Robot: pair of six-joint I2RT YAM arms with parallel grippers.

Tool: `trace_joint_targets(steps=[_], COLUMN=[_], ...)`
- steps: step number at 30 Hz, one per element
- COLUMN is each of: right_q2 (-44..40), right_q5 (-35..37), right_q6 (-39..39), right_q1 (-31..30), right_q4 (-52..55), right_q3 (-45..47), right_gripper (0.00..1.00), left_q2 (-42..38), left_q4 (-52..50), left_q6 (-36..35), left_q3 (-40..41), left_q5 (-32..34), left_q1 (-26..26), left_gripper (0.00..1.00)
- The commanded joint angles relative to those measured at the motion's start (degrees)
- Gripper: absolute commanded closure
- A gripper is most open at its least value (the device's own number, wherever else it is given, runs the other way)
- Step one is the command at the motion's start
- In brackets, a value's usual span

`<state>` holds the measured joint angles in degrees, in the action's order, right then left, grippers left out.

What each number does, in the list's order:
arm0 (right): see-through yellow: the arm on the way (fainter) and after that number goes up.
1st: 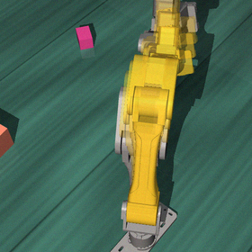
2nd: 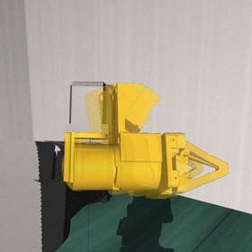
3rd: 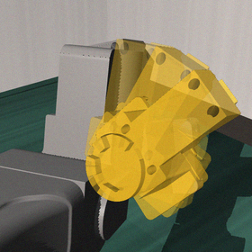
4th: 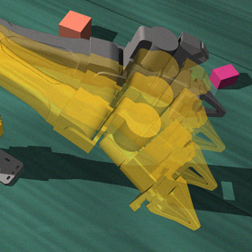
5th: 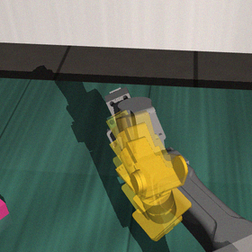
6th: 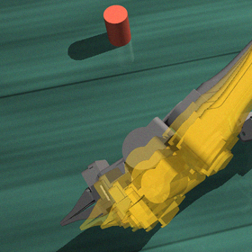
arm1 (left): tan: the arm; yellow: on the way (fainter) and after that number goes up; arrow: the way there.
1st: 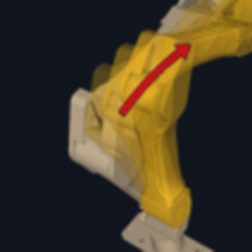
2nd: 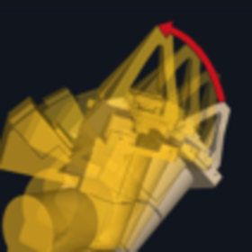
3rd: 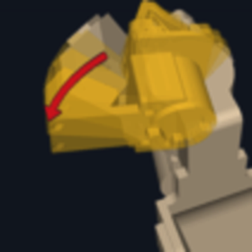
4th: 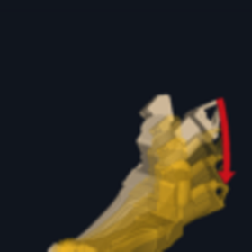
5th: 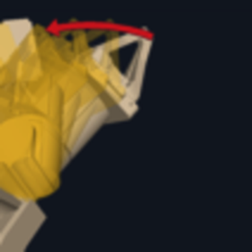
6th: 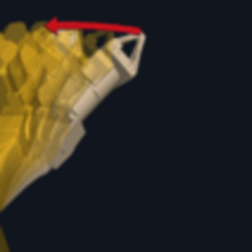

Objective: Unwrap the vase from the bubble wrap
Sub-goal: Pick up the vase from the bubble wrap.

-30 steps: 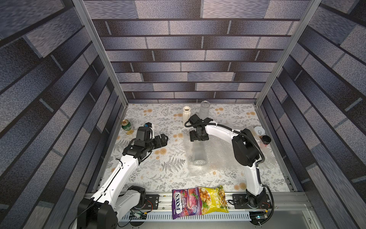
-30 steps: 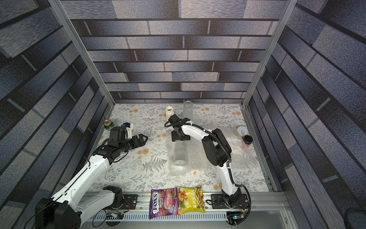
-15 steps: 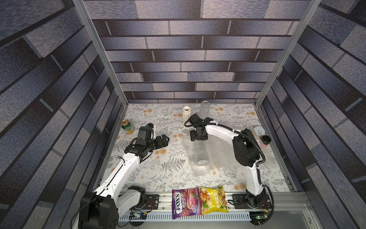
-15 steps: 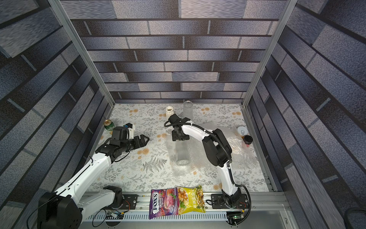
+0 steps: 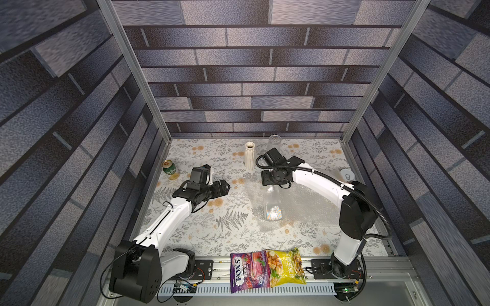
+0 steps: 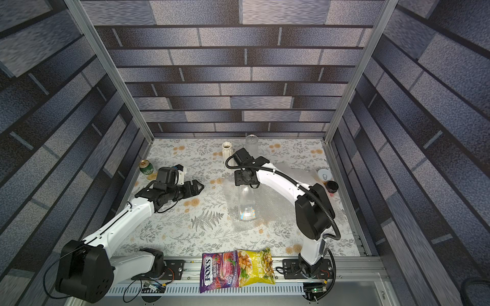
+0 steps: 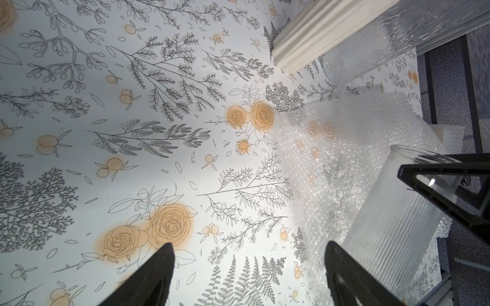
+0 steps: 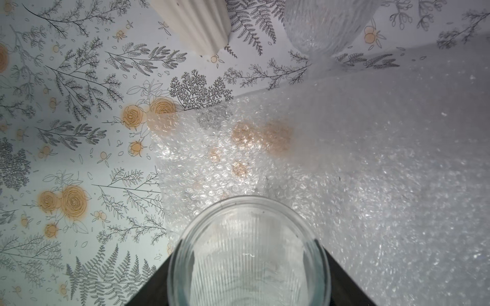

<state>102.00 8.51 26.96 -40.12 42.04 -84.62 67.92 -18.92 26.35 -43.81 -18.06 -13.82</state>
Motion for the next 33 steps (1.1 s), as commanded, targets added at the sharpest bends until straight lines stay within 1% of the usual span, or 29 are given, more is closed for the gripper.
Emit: trace_joint_targets(steps=[1, 9, 19, 26, 33], right_q2=[-4.9, -12.1, -19.8, -22.5, -24.2], right_q5=[-0.7, -1.6, -1.2, -1.2, 0.0], right_q6=[-0.9, -2.3, -4.5, -6.5, -11.5], right_q1=[-0.3, -1.3, -2.7, -4.1, -7.6], right_q4=[-1.6, -3.1, -7.9, -12.8, -21.3], right_q3=[2.7, 7.5, 12.6, 14.4, 16.0], right_gripper=[0.46, 0.51, 0.55, 0.57, 0.56], left_q2=[0.6, 2.7, 4.6, 5.8, 5.8], left_q4=[-1.3, -1.7, -1.5, -1.6, -1.9], left_q6=[0.3, 1.0, 1.5, 2.0, 2.5], left_q3=[-2.3, -3.7, -5.2, -6.0, -6.2], left_q5=[-0.6, -1.8, -3.1, -3.3, -1.7], left_q1=[-0.7, -1.5, -2.0, -2.2, -1.7], left_gripper=[0.11, 0.11, 0.11, 0.11, 0.11])
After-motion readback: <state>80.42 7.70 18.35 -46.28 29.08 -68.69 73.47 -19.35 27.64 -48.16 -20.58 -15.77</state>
